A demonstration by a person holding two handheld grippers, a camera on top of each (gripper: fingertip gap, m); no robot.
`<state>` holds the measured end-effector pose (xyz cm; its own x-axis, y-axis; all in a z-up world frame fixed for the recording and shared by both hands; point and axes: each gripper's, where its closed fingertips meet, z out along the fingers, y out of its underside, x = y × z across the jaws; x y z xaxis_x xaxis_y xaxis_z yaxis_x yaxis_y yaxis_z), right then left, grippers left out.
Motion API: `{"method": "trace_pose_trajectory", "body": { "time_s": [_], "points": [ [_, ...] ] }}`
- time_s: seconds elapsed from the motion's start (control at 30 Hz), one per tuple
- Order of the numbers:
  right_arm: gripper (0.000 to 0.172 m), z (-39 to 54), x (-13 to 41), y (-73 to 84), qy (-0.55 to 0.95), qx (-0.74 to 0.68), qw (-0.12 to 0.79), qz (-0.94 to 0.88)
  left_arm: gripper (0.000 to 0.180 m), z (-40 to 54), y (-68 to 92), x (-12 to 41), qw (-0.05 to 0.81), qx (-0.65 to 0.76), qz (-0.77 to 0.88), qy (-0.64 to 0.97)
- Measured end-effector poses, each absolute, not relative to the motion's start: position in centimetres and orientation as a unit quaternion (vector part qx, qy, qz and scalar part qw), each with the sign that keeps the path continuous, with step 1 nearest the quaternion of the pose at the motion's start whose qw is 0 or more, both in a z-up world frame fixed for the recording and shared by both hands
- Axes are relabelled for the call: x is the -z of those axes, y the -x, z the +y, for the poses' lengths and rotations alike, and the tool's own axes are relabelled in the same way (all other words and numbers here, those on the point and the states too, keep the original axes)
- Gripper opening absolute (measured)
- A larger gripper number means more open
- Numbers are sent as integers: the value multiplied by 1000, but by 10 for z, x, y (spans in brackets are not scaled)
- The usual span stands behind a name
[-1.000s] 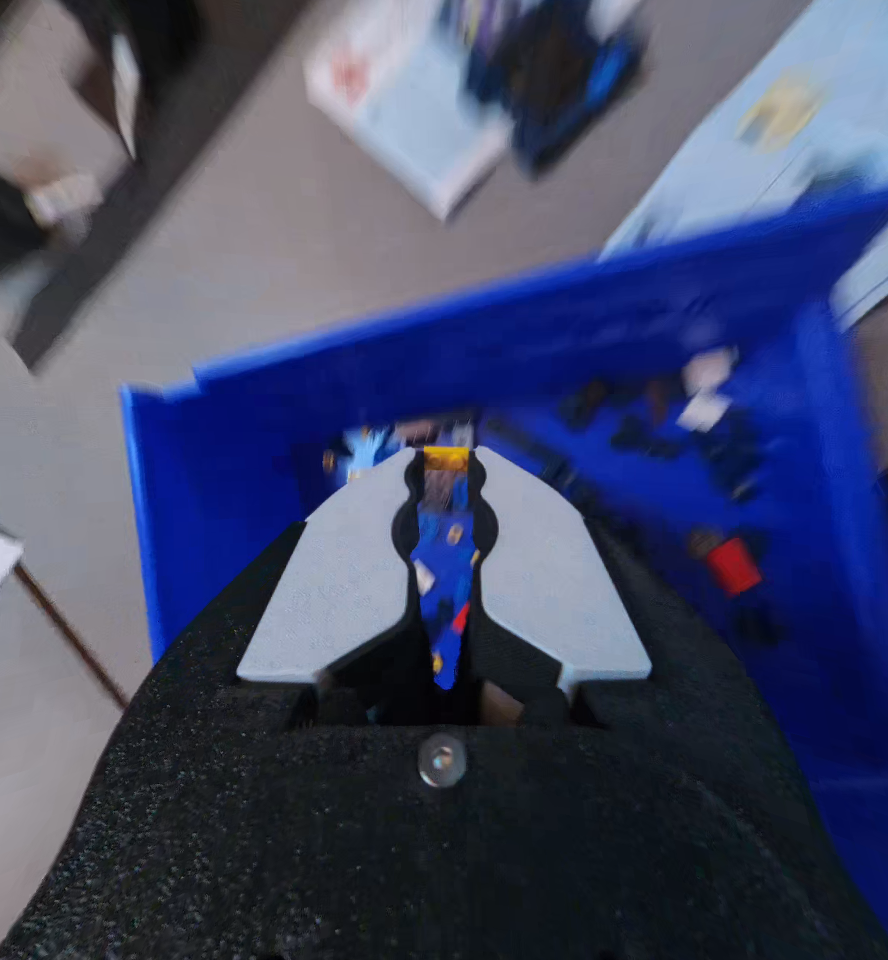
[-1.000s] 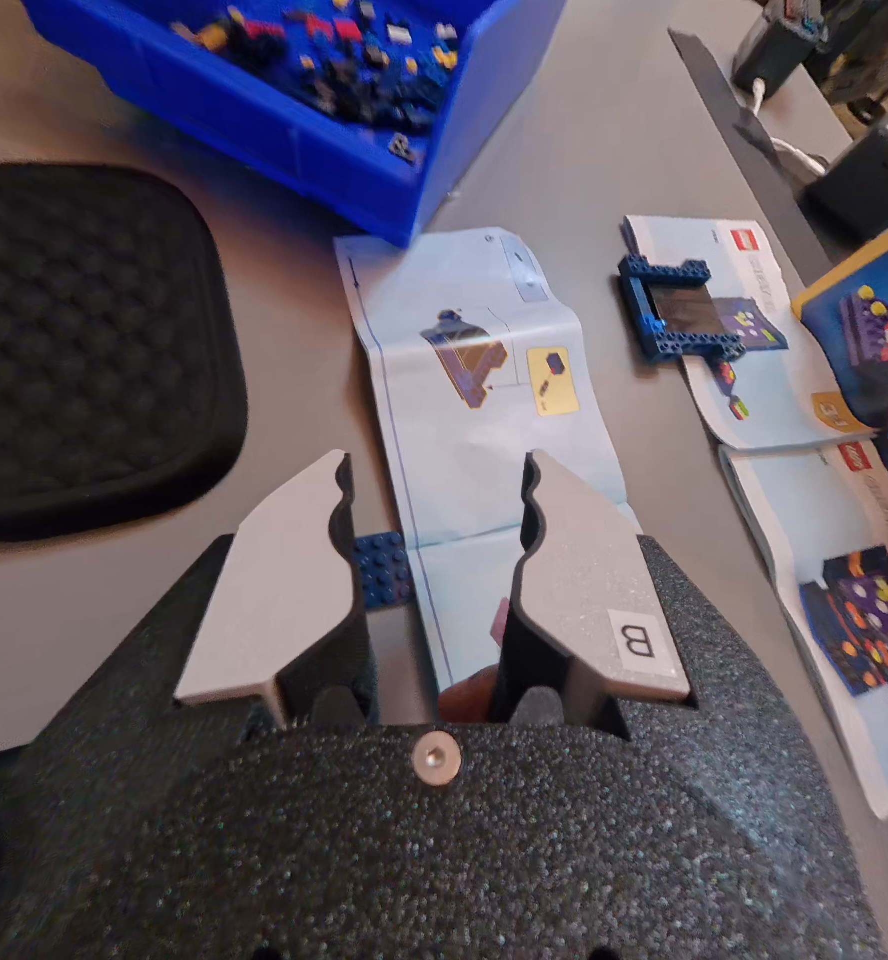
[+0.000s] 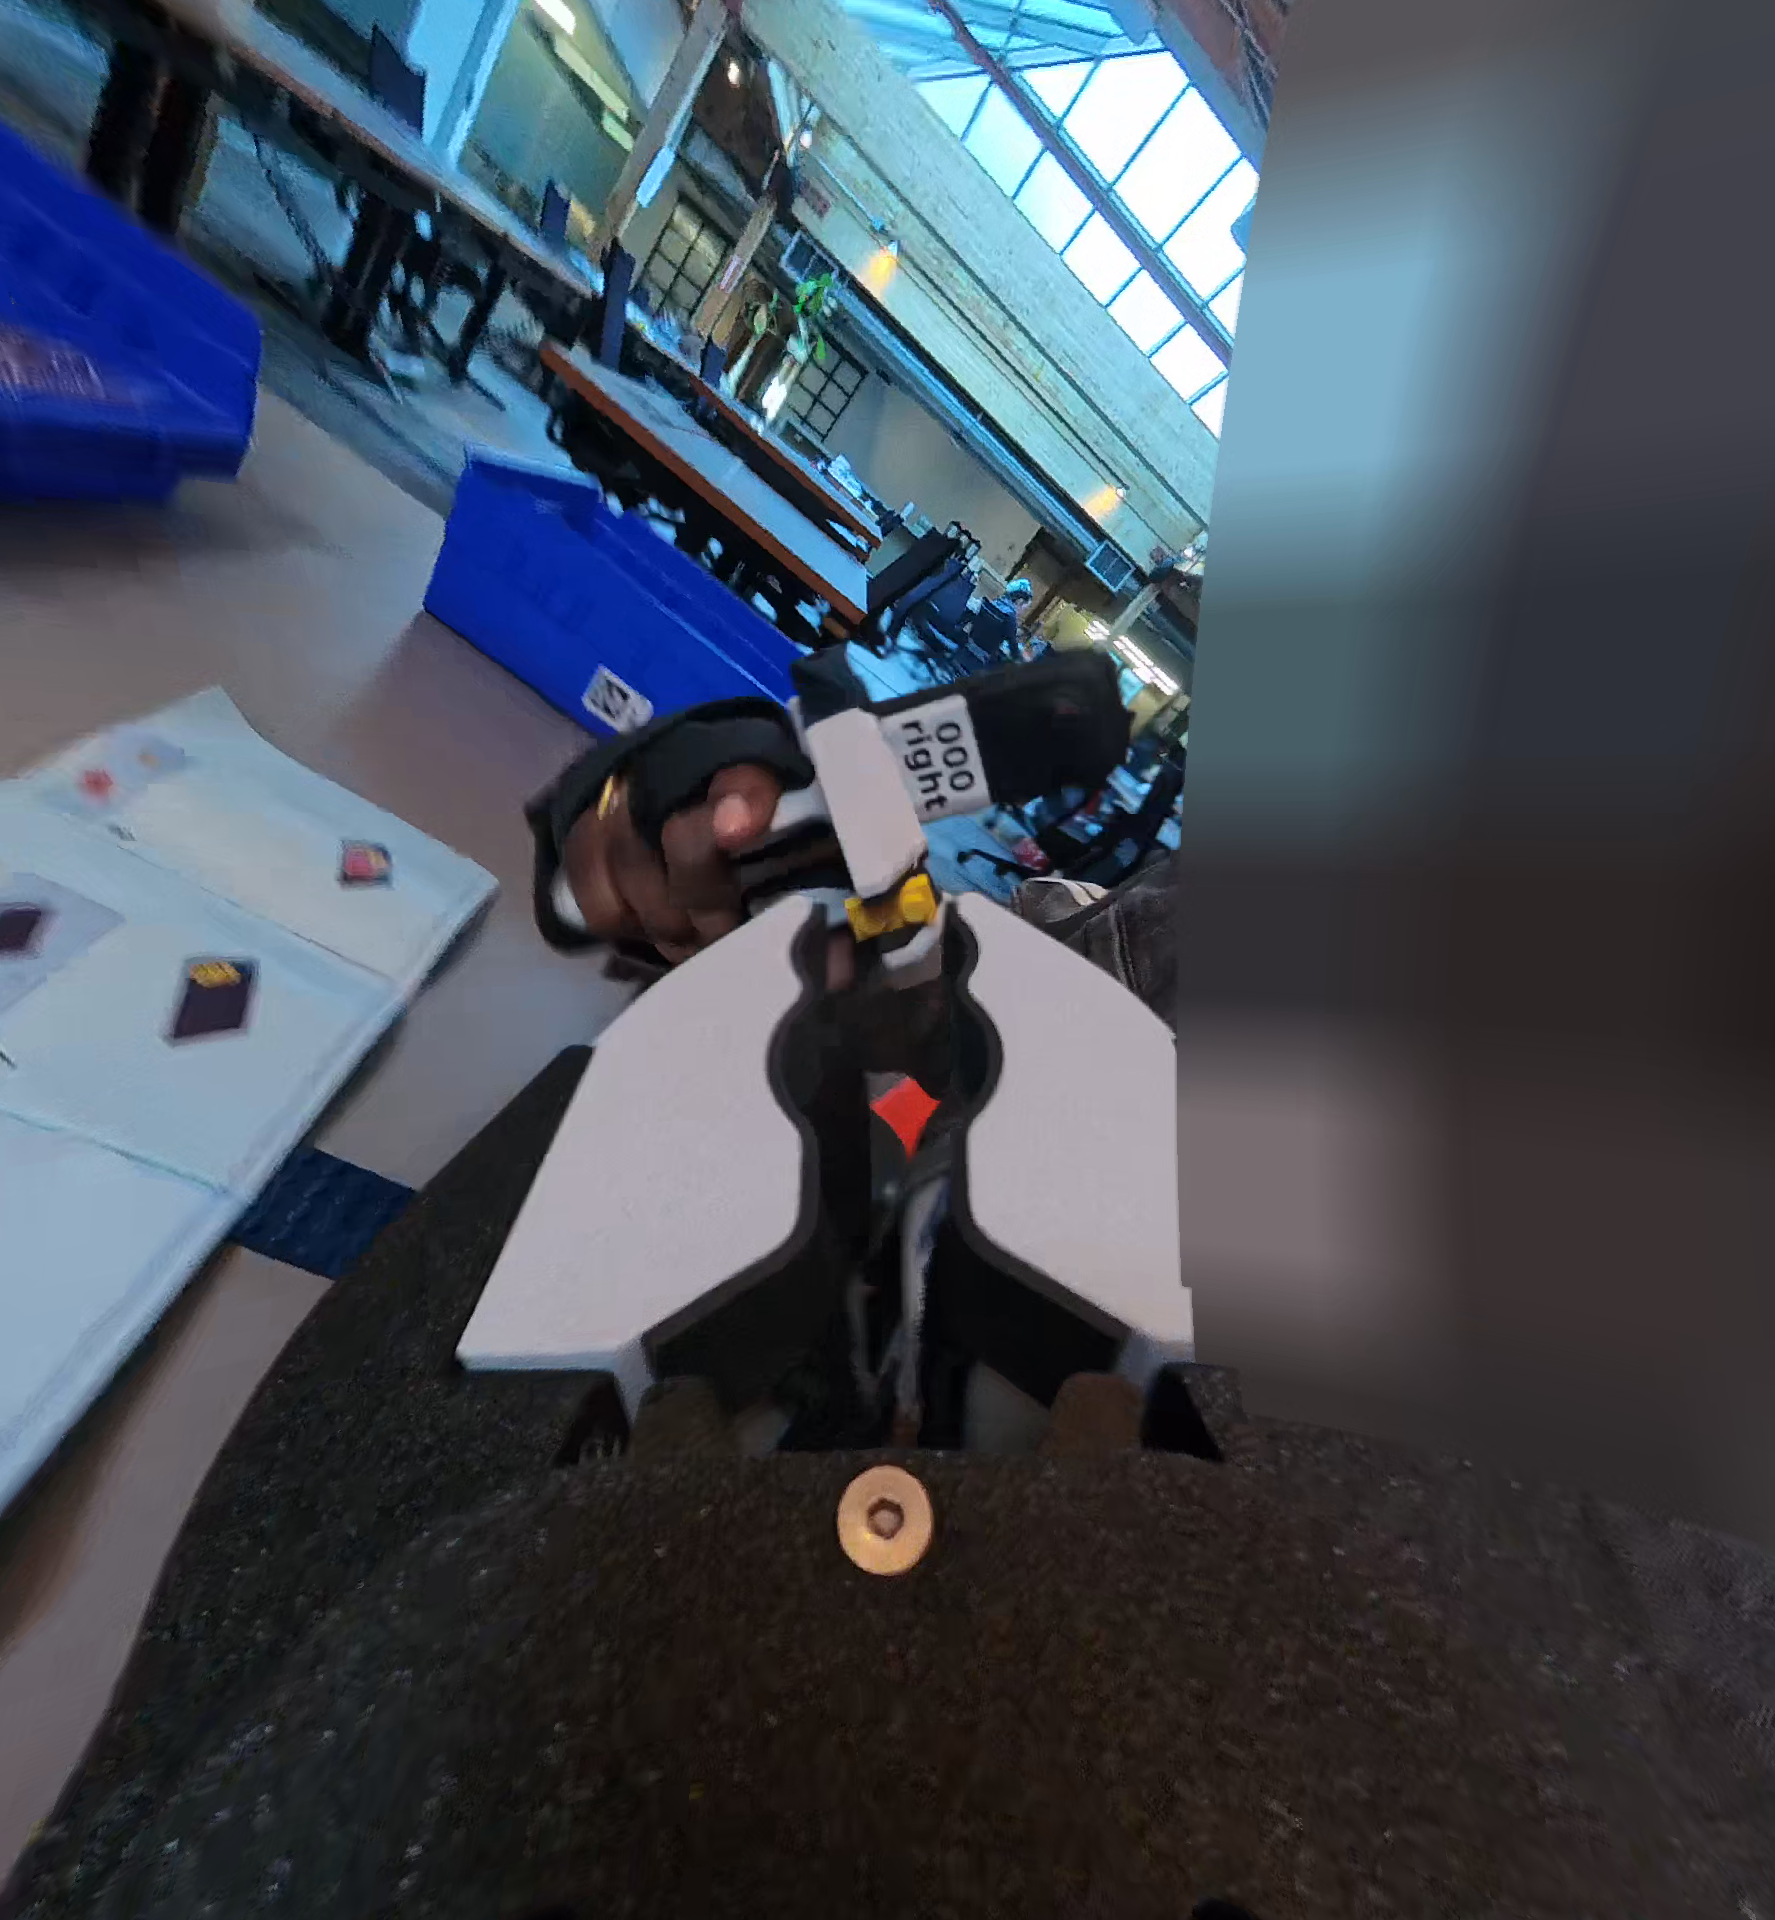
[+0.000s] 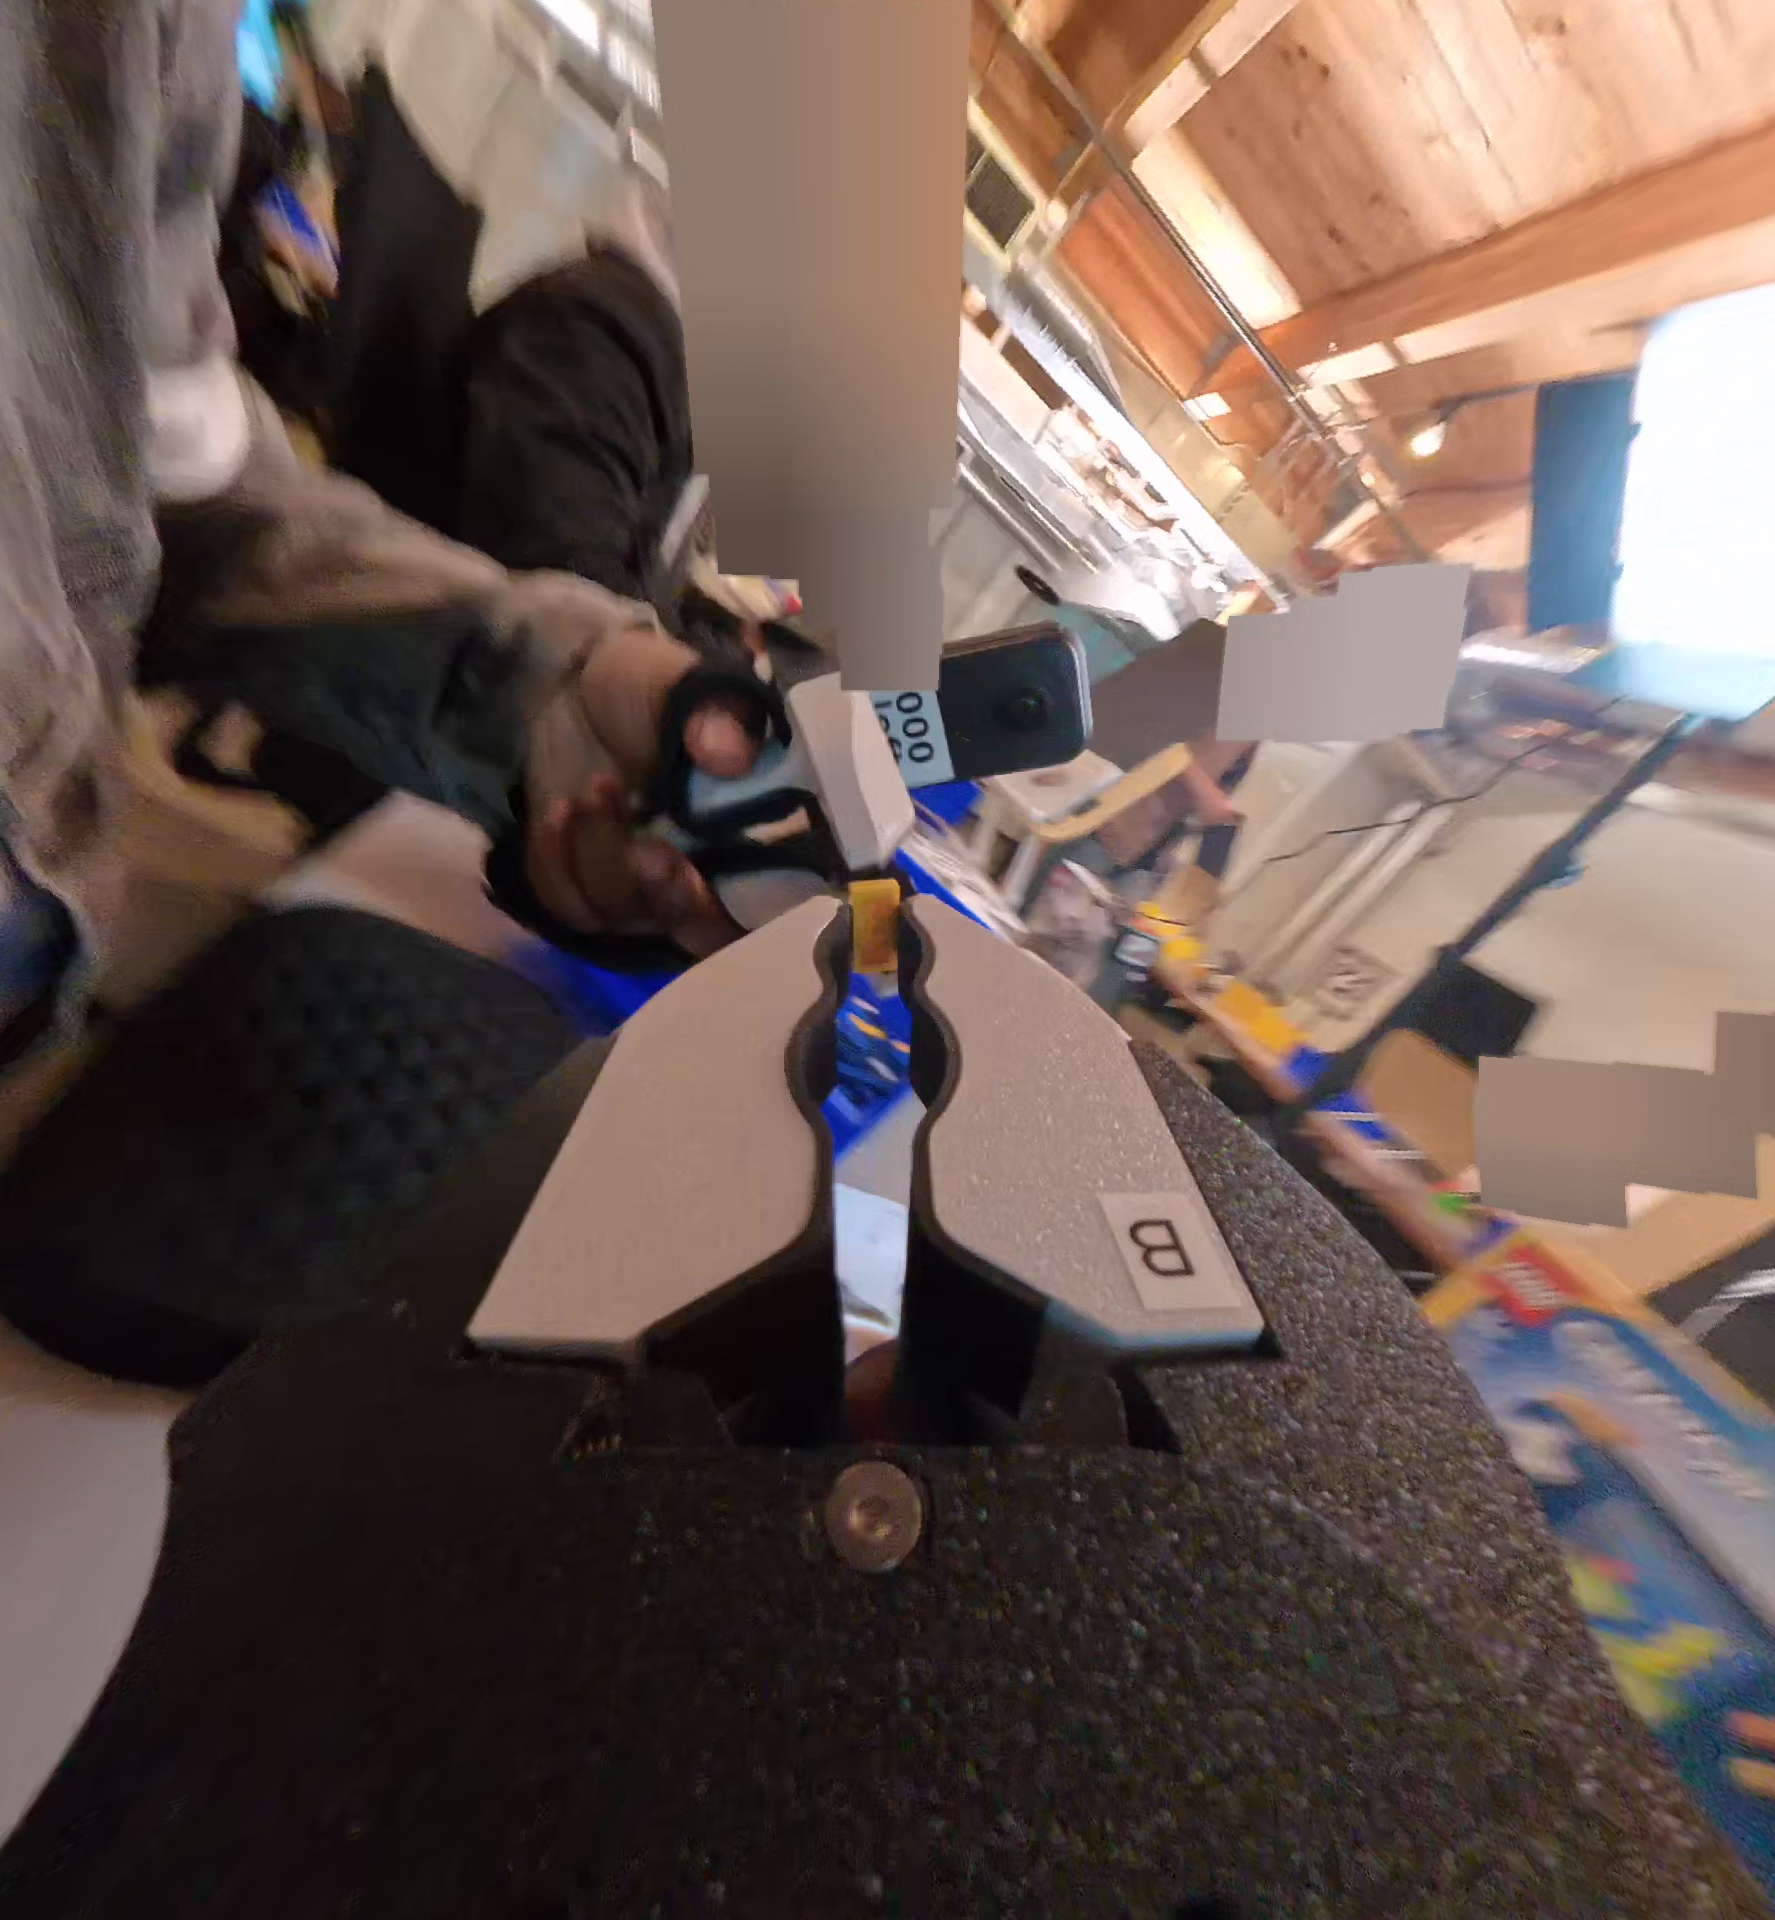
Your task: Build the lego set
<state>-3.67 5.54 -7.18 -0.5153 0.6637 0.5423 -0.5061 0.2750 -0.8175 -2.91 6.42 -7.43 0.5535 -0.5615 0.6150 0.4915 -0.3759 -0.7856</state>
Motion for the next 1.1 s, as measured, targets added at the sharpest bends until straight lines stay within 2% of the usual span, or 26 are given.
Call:
{"method": "trace_pose_trajectory", "body": {
  "time_s": [0.07, 0.13, 0.2, 0.27, 0.4, 0.8, 1.1],
  "points": [
    [8, 64, 63, 38, 140, -711, 349, -594, 33, 63, 40, 68, 614, 390, 78, 682],
    [8, 73, 56, 41, 220, -817, 129, -517, 41, 66, 50, 74, 653, 220, 163, 706],
    [8, 83, 55, 43, 257, -865, -76, -424, 43, 70, 56, 82, 646, 40, 262, 716],
    [8, 81, 70, 49, 288, -856, -170, -394, 41, 77, 60, 85, 620, -79, 322, 711],
    [8, 73, 84, 53, 309, -839, -229, -386, 34, 87, 57, 94, 578, -105, 365, 722],
    [8, 74, 90, 55, 316, -834, -236, -385, 19, 95, 48, 97, 553, -96, 399, 725],
    [8, 76, 93, 58, 322, -833, -217, -395, 16, 99, 49, 101, 545, -77, 402, 732]
  ]
}}
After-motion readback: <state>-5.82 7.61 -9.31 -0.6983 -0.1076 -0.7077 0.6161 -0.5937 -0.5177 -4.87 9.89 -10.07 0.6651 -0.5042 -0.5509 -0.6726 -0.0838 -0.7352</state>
